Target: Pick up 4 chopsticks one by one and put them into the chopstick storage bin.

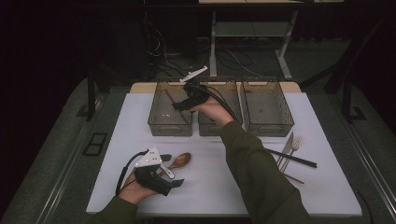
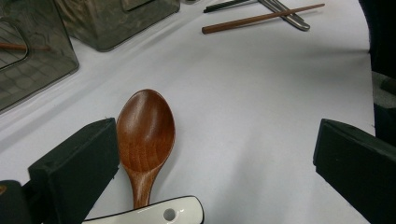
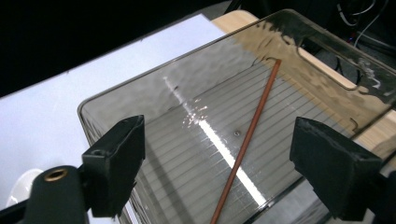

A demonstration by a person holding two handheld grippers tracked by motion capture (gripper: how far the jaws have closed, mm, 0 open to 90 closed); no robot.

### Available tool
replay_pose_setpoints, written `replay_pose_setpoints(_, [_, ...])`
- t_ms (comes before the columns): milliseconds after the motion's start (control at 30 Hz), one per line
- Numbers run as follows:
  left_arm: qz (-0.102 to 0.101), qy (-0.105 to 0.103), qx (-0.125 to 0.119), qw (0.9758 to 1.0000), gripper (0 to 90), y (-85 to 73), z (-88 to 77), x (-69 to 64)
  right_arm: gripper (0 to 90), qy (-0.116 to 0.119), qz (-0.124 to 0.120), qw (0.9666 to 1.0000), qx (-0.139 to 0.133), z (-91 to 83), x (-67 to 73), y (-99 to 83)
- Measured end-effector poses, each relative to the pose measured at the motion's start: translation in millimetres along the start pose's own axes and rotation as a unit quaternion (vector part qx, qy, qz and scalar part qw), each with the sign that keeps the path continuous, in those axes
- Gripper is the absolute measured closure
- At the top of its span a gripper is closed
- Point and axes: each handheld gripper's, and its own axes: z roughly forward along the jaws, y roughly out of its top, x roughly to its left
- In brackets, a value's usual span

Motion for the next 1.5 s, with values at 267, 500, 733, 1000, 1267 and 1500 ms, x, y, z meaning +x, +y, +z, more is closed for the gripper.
replay_pose_setpoints(267, [0.000, 0.001, 0.001, 1.0000, 0.0, 0.0, -0.5, -0.1, 15.1, 0.000, 0.015, 0.9993, -0.034, -18.3, -5.8, -9.8])
replay_pose_setpoints(500, [-0.001, 0.002, 0.001, 1.0000, 0.0, -0.1, -0.3, -0.3, 15.1, 0.009, 0.020, 0.9988, -0.043, -38.2, -9.8, -19.2])
replay_pose_setpoints(733, [-0.001, 0.003, 0.002, 1.0000, 0.0, -0.2, -0.1, -0.4, 15.1, 0.012, 0.019, 0.9987, -0.047, -57.4, -11.6, -31.7])
replay_pose_setpoints(1000, [-0.002, 0.003, 0.002, 1.0000, 0.0, -0.5, 0.5, -0.5, 13.7, 0.015, 0.034, 0.9975, -0.061, -83.1, -11.0, -48.1])
replay_pose_setpoints(1267, [-0.002, 0.003, 0.005, 1.0000, 0.0, -0.4, 0.8, -0.7, 13.8, -0.008, 0.035, 0.9969, -0.069, -109.1, -14.7, -70.7])
replay_pose_setpoints(1500, [0.000, 0.004, 0.006, 1.0000, 0.0, -0.5, 1.5, -0.7, 14.8, -0.021, 0.022, 0.9981, -0.053, -128.3, -16.2, -94.7])
